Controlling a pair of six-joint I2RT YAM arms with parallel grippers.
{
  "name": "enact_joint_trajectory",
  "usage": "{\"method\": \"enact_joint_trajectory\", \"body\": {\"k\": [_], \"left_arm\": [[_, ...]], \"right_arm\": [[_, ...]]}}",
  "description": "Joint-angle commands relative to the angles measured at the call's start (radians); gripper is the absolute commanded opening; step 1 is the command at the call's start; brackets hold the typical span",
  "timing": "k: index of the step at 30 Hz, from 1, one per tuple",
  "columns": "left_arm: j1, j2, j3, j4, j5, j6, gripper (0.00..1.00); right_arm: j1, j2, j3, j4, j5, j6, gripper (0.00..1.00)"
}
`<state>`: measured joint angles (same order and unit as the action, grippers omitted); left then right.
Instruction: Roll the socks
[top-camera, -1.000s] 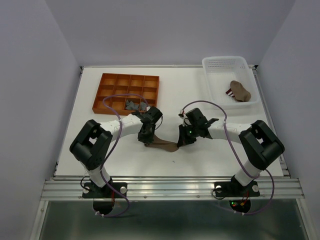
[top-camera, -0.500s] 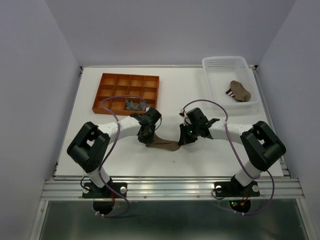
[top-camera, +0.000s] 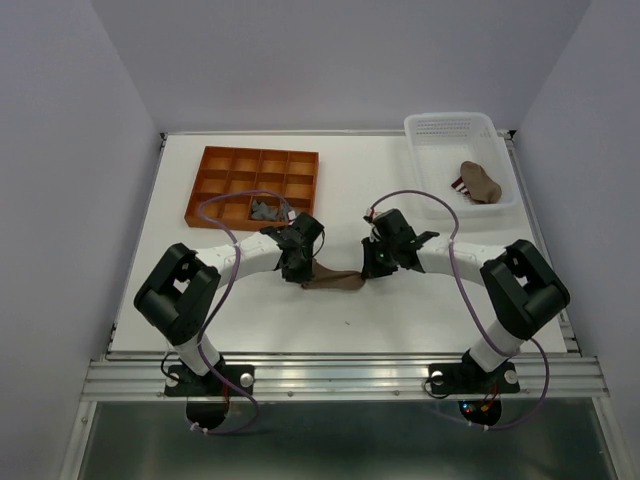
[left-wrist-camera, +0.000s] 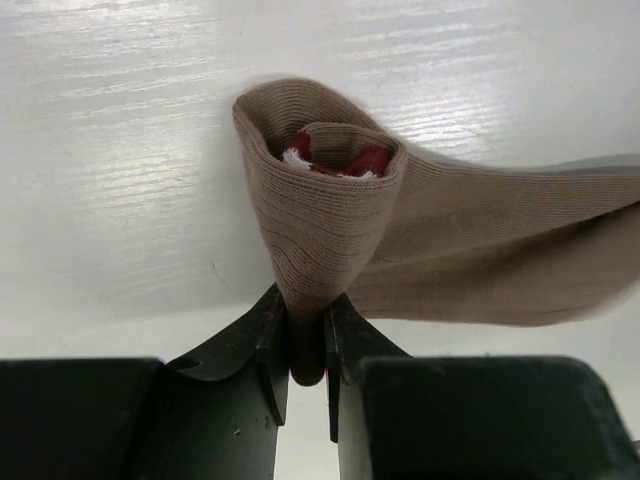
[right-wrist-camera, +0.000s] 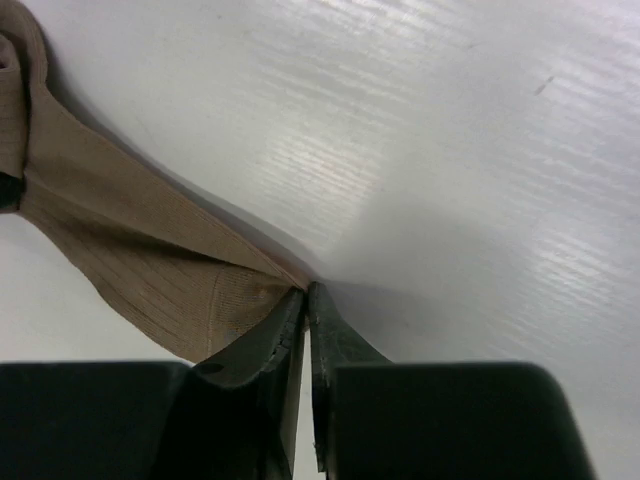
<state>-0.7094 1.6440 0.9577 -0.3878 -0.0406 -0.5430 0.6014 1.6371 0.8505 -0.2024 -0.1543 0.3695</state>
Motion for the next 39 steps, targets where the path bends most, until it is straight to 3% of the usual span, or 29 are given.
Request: {"method": "enact_joint_trajectory", "body": {"k": [1, 4, 11, 14, 17, 18, 21, 31, 35, 39], "left_arm": [[0.007, -0.015, -0.011, 0.004, -0.054, -0.098, 0.22], [0.005, -0.007, -0.001, 0.003, -0.082, -0.138, 0.22], [-0.005, 0.008, 0.026, -0.017, -0.126, -0.184, 0.21], [-0.010, 0.013, 0.027, -0.023, -0.130, -0.202, 0.22], [-0.012, 0.011, 0.026, -0.023, -0.113, -0.216, 0.29], [-0.015, 0.005, 0.020, -0.020, -0.110, -0.219, 0.46], [-0.018, -0.024, 0.009, -0.017, -0.094, -0.227, 0.61], [-0.012, -0.196, -0.034, -0.023, -0.062, -0.229, 0.67], [0.062, -0.276, -0.102, 0.006, -0.038, -0.227, 0.72], [0.211, -0.323, -0.163, 0.078, 0.028, -0.209, 0.71]], "right_arm": [[-0.029, 0.018, 0.039, -0.019, 0.091, -0.010, 0.17], [-0.029, -0.008, 0.047, -0.019, 0.047, -0.017, 0.32], [-0.029, -0.114, 0.073, -0.019, 0.013, -0.026, 0.41], [-0.029, -0.135, 0.088, -0.017, -0.037, -0.020, 0.40], [-0.029, -0.134, 0.105, -0.012, -0.096, -0.023, 0.40], [-0.020, -0.134, 0.105, 0.001, -0.123, -0.024, 0.39], [0.003, -0.111, 0.117, 0.011, -0.140, -0.021, 0.39], [0.032, -0.076, 0.113, 0.070, -0.192, -0.004, 0.37], [0.078, -0.046, 0.136, 0.089, -0.192, -0.006, 0.36], [0.198, 0.012, 0.234, 0.080, -0.056, -0.021, 0.35]]}}
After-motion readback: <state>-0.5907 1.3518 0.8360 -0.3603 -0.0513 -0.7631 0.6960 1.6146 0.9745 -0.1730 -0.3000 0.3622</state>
